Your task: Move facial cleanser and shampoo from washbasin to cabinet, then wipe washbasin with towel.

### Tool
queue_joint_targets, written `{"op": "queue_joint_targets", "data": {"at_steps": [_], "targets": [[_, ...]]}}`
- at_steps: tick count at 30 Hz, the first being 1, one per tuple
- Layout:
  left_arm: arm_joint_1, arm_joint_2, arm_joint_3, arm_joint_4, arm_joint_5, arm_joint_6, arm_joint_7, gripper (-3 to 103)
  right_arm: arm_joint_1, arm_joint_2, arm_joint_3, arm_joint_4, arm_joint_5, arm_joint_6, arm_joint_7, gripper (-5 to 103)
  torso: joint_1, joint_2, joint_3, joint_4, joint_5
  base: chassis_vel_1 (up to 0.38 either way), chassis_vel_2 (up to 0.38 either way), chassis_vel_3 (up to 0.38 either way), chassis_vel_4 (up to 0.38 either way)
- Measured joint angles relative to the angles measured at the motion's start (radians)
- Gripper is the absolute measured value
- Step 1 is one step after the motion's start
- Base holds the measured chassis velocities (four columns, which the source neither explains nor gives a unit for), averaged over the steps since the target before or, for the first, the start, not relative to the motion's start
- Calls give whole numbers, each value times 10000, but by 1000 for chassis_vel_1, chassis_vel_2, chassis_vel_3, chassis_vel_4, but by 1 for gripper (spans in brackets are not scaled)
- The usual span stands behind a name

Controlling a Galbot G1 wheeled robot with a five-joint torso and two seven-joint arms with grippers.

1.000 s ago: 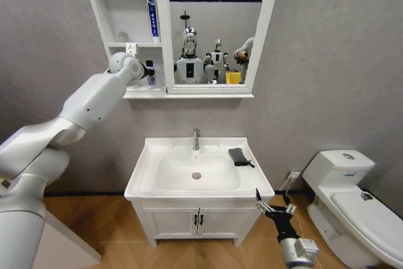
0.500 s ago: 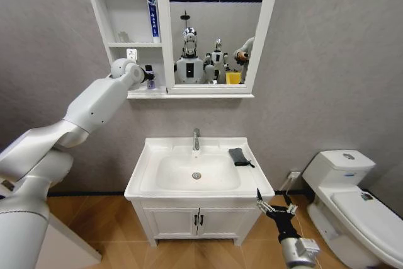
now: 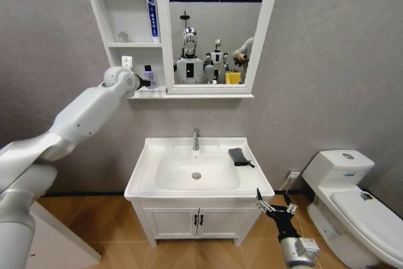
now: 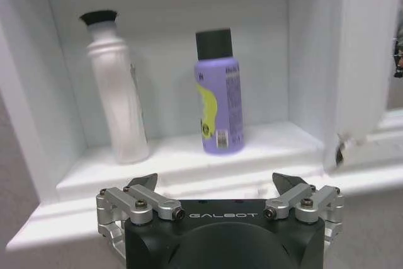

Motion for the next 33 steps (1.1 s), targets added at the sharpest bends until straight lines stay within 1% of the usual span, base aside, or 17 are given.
{"op": "queue_joint_targets", "data": {"at_steps": [3,8,9,10,12,13,15,17,18,19,21,22,25,26,30,31,33], "targets": [[1915,1271,-411,-1688,883,-882,105,100,34,-16,9,-24,-89,9,46,100,-1,0,-1,4,3,0,0,0,0],[3472,1920,-950,-2697,1866,-1551,286,100,8,4,64,38,-134,32,66,100,-1,1,-2,-1,4,0,0,0,0],[4791,2352,-1837,-3539,2149,-1799,295,100,3,21,70,73,-180,74,85,100,0,1,-1,-3,3,0,0,0,0],[4791,2352,-1837,-3539,2149,-1799,295,100,3,21,70,73,-180,74,85,100,0,1,-1,-3,3,0,0,0,0],[6984,2875,-3378,-4490,2609,-2091,347,100,15,79,50,93,-195,296,83,100,-2,1,-2,0,10,0,0,0,0],[6984,2875,-3378,-4490,2609,-2091,347,100,15,79,50,93,-195,296,83,100,-2,1,-2,0,10,0,0,0,0],[8766,3185,-4403,-4946,3200,-2388,270,100,23,177,78,51,-367,515,69,100,-2,1,-2,6,8,0,0,0,0],[9485,3199,-4781,-5014,3571,-2564,280,100,-57,299,172,48,-498,629,79,100,-2,1,-2,6,9,0,0,0,0],[10384,3127,-5513,-5129,3962,-2748,453,100,-108,376,232,48,-579,671,126,100,-1,1,-1,-9,1,0,0,0,0],[10384,3127,-5513,-5129,3962,-2748,453,100,-108,376,232,48,-579,671,126,100,-1,1,-1,-9,1,0,0,0,0],[12409,2755,-7459,-5478,4520,-3003,822,100,-47,381,254,56,-610,602,261,100,-1,1,-1,-7,12,0,0,0,0],[12409,2755,-7459,-5478,4520,-3003,822,100,-47,381,254,56,-610,602,261,100,-1,1,-1,-7,12,0,0,0,0],[15215,1868,-9798,-5981,4932,-3301,1441,100,63,306,279,57,-527,412,280,100,-1,1,-1,1,5,0,0,0,0],[15215,1868,-9798,-5981,4932,-3301,1441,100,63,306,279,57,-527,412,280,100,-1,1,-1,1,5,0,0,0,0],[17805,125,-12066,-6814,5534,-3720,2670,100,135,233,307,44,-315,195,206,100,-2,1,-1,2,9,0,0,0,0],[17805,125,-12066,-6814,5534,-3720,2670,100,135,233,307,44,-315,195,206,100,-2,1,-1,2,9,0,0,0,0],[18625,-845,-12484,-7216,5762,-3868,3140,100,149,174,279,57,-193,37,178,100,-2,1,-2,3,6,0,0,0,0]]}}
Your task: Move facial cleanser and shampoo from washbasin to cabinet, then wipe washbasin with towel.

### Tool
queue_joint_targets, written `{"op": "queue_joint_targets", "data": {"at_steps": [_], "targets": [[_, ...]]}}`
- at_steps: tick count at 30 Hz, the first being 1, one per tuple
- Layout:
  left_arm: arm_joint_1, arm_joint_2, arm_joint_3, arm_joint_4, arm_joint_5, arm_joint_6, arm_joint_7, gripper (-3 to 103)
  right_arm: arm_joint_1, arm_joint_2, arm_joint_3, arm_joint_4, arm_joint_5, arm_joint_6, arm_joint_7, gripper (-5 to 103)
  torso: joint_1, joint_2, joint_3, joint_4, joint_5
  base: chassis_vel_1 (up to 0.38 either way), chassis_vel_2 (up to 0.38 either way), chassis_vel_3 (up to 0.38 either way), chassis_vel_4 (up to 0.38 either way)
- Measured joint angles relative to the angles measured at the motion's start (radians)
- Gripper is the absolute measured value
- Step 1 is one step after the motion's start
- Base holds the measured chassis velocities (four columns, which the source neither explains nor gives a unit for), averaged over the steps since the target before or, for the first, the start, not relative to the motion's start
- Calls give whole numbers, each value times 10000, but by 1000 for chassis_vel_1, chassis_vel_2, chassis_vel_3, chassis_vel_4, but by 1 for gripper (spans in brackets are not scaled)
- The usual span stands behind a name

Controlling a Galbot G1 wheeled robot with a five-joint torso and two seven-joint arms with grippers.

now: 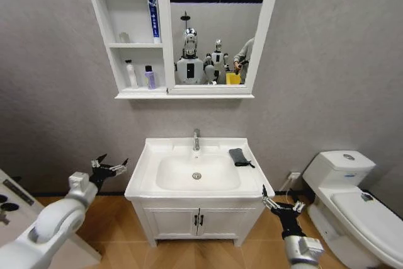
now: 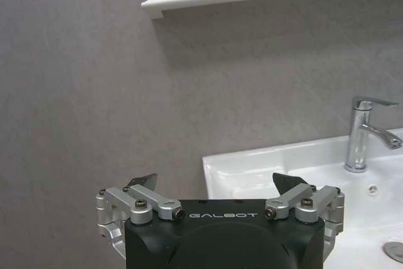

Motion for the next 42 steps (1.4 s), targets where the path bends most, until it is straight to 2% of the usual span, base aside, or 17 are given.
{"op": "queue_joint_targets", "data": {"at_steps": [1,2,4,7,24,32,33,34,35,36,37,39,40,41,42], "targets": [[272,-363,-97,-225,83,-52,122,100,0,-33,-16,45,43,-82,-19,100,0,0,0,-1,3,0,0,0,0],[272,-363,-97,-225,83,-52,122,100,0,-33,-16,45,43,-82,-19,100,0,0,0,-1,3,0,0,0,0],[780,-1081,-154,-746,266,-143,265,100,-5,-94,-69,198,215,-316,-39,100,0,-1,0,-1,3,0,0,0,0],[987,-1365,-101,-1057,321,-239,330,100,-9,-115,-110,276,280,-433,-10,100,1,-1,1,-3,5,0,0,0,0],[840,-1653,262,-1275,762,-297,438,100,-152,-348,-10,668,506,-679,123,100,2,-1,2,-4,2,0,0,0,0],[825,-1680,373,-1277,883,-254,429,100,-89,-600,94,790,996,-991,183,100,2,-1,2,-6,3,0,0,0,0],[821,-1681,376,-1277,883,-250,425,100,138,-824,140,843,1430,-1356,248,100,2,-1,2,-8,3,0,0,0,0],[817,-1679,378,-1276,884,-248,420,100,661,-1334,174,909,2120,-2016,430,100,2,-1,2,-8,3,0,0,0,0],[817,-1679,378,-1276,884,-248,420,100,661,-1334,174,909,2120,-2016,430,100,2,-1,2,-8,3,0,0,0,0],[814,-1675,379,-1273,883,-245,418,100,1243,-1871,191,911,2735,-2602,683,100,1,-1,2,-8,4,0,0,0,0],[814,-1675,379,-1273,883,-245,418,100,1243,-1871,191,911,2735,-2602,683,100,1,-1,2,-8,4,0,0,0,0],[811,-1670,382,-1269,882,-240,411,100,3154,-3111,41,243,4288,-3769,1392,100,2,-2,3,-2,2,0,0,0,0],[809,-1669,383,-1267,881,-240,408,100,4003,-3476,-124,-317,4932,-4206,1622,100,3,-2,5,-1,2,0,0,0,0],[809,-1669,383,-1267,881,-240,408,100,4003,-3476,-124,-317,4932,-4206,1622,100,3,-2,5,-1,2,0,0,0,0],[807,-1667,386,-1266,879,-238,407,100,5099,-3831,-441,-1215,5700,-4667,1780,100,5,-4,5,-3,5,0,0,0,0]]}}
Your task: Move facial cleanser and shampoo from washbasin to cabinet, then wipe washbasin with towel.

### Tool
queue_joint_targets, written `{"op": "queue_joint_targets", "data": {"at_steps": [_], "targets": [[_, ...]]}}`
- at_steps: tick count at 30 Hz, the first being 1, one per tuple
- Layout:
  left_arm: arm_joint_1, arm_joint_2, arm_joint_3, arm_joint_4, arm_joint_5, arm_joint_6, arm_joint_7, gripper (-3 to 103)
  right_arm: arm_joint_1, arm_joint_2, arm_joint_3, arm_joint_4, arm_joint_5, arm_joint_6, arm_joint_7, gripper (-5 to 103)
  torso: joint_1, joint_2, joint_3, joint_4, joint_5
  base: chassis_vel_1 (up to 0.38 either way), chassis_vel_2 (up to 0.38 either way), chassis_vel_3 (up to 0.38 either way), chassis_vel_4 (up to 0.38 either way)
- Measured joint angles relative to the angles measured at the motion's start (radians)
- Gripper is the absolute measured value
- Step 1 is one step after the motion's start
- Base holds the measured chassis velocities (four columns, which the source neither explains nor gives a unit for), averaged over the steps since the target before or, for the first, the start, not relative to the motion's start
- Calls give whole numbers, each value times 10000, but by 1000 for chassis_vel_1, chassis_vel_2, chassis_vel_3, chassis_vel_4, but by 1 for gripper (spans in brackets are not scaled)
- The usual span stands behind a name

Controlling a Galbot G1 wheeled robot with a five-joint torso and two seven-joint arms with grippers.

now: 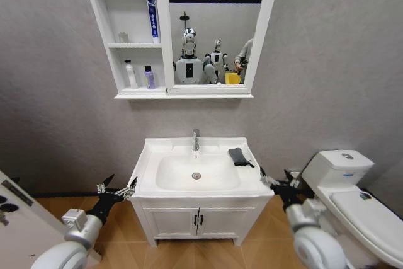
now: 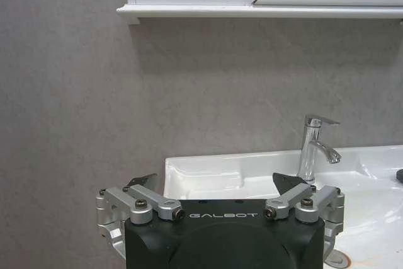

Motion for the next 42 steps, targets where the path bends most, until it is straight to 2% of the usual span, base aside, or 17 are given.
{"op": "queue_joint_targets", "data": {"at_steps": [1,3,4,6,8,12,20,28,32,40,42], "targets": [[0,0,0,0,0,0,0,100,0,0,0,0,0,0,0,100,0,0,0,0,0,0,0,0,0],[-1,2,2,3,-3,3,-1,100,1617,-240,-732,-1418,453,-383,-40,100,1,0,1,0,0,0,0,0,0],[-1,2,2,3,-3,3,-1,100,1617,-240,-732,-1418,453,-383,-40,100,1,0,1,0,0,0,0,0,0],[-3,3,3,5,-6,5,-4,100,2939,-126,-1692,-2770,355,-482,-221,100,0,0,0,1,-5,0,0,0,0],[-3,5,2,6,-7,5,-6,100,3219,-30,-1987,-3118,270,-490,-253,100,1,0,0,1,-4,0,0,0,0],[-4,7,3,11,-11,10,-8,100,4384,621,-3389,-4853,-216,-494,-362,100,0,0,-1,0,-2,0,0,0,0],[-4,11,4,13,-16,12,-14,100,6131,1382,-4584,-6831,-1180,-268,-927,100,0,1,-2,0,-6,0,0,0,0],[-3,12,4,14,-18,12,-15,100,6708,1802,-4964,-7929,-1403,-171,-1134,101,-2,1,-2,0,-4,0,0,0,0],[-4,13,5,14,-18,12,-15,100,6864,1997,-4977,-8454,-1421,-133,-1249,90,-2,1,-3,-2,-4,0,0,0,0],[-4,13,5,15,-18,12,-15,100,7037,2331,-5016,-9203,-1589,-29,-1458,87,-2,2,-3,-1,-4,0,0,0,0],[-4,14,4,15,-18,13,-16,100,7088,2377,-5022,-9393,-1639,-25,-1478,92,-3,1,-3,-1,-4,0,0,0,0]]}}
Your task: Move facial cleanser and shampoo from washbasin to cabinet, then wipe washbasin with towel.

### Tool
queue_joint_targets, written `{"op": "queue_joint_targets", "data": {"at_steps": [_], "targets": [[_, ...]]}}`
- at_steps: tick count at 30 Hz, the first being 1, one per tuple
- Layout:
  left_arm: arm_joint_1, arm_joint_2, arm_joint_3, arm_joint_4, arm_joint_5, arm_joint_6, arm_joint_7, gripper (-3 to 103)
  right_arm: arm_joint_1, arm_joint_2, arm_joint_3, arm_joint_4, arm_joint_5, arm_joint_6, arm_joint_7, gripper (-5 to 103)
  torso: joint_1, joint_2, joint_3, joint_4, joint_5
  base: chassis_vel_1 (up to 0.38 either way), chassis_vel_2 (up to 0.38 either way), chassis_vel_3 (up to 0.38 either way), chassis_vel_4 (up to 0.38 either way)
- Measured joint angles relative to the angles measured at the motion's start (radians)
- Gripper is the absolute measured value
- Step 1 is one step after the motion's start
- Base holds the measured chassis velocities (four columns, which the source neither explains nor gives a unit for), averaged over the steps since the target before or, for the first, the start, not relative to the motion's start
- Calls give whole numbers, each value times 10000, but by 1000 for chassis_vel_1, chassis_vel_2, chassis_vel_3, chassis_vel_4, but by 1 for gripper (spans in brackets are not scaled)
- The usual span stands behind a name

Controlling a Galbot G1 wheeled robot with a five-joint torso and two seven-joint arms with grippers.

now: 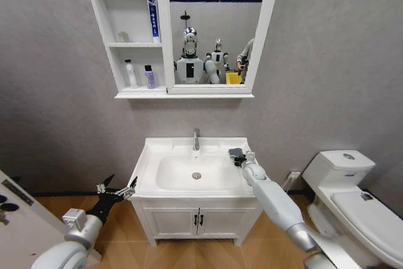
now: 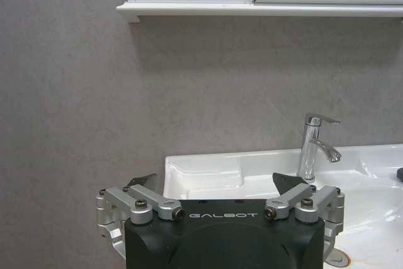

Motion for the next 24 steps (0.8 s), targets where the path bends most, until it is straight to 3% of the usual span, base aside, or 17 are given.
{"op": "queue_joint_targets", "data": {"at_steps": [9,10,12,13,19,23,24], "targets": [[0,0,0,0,0,0,0,100,-18,-3,60,-105,-21,-14,6,93,0,1,0,-1,0,0,0,0,0],[0,0,0,0,0,0,0,100,-56,-30,81,3,-10,-20,23,82,0,1,0,-1,1,0,0,0,0],[0,-1,0,0,0,0,0,100,-78,-66,85,100,7,-39,32,82,0,1,1,-1,1,0,0,0,0],[0,0,0,0,0,0,0,100,-105,-123,85,217,34,-66,46,71,0,1,0,0,0,0,0,0,0],[0,0,0,0,0,0,0,100,-144,-194,137,321,86,-136,87,54,0,2,0,1,1,0,0,0,0],[-1,0,1,0,0,0,0,100,-256,-322,153,494,139,-189,75,33,0,2,0,0,1,0,0,0,0],[-1,0,1,0,0,0,0,100,-256,-322,153,494,139,-189,75,33,0,2,0,0,1,0,0,0,0]]}}
